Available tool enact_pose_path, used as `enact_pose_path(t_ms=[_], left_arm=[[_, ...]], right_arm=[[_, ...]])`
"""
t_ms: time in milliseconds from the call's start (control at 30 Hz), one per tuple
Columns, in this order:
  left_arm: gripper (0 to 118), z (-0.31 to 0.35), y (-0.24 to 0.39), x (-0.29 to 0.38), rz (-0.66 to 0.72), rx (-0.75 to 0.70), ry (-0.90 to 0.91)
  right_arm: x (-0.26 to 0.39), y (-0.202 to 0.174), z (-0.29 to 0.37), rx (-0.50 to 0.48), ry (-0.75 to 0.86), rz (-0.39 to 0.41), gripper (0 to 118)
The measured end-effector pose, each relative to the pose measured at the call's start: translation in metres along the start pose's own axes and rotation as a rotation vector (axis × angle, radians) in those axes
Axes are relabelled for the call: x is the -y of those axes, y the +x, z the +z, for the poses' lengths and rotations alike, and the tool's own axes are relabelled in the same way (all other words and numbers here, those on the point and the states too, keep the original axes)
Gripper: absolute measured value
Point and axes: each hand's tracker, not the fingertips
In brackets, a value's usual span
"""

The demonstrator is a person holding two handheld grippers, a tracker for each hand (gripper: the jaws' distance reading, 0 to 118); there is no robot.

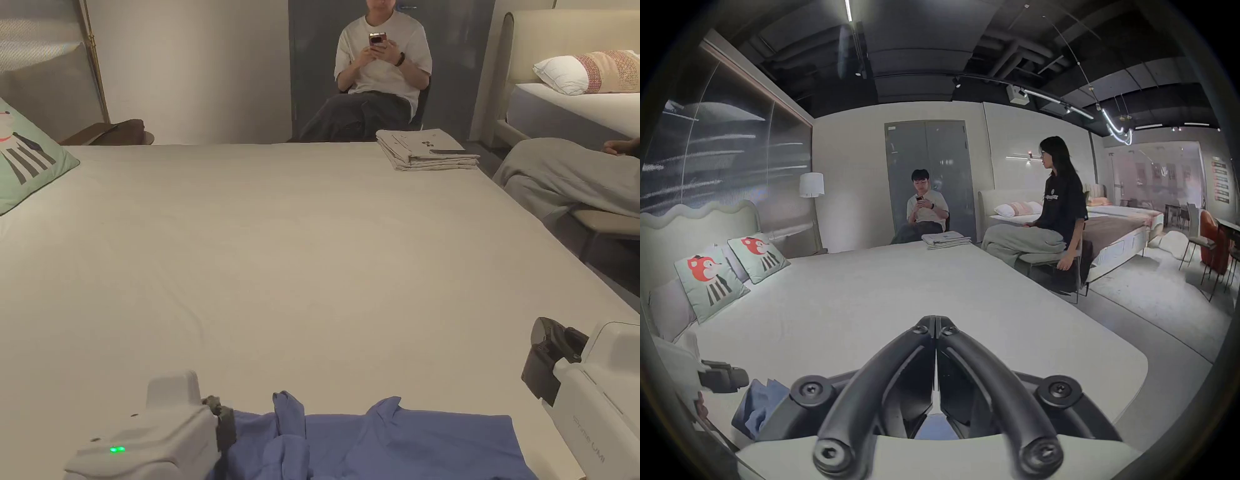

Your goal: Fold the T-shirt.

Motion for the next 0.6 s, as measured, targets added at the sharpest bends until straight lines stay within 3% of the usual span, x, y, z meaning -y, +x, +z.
enact_pose_path(t_ms=[400,600], left_arm=[[4,-0.004,0.107,0.045,-0.225,0.205,-0.021],[4,-0.011,0.140,0.047,-0.190,0.324,-0.066]], right_arm=[[0.002,0.015,0.009,0.023,0.003,-0.013,0],[0.001,0.024,0.013,0.047,0.009,-0.020,0]])
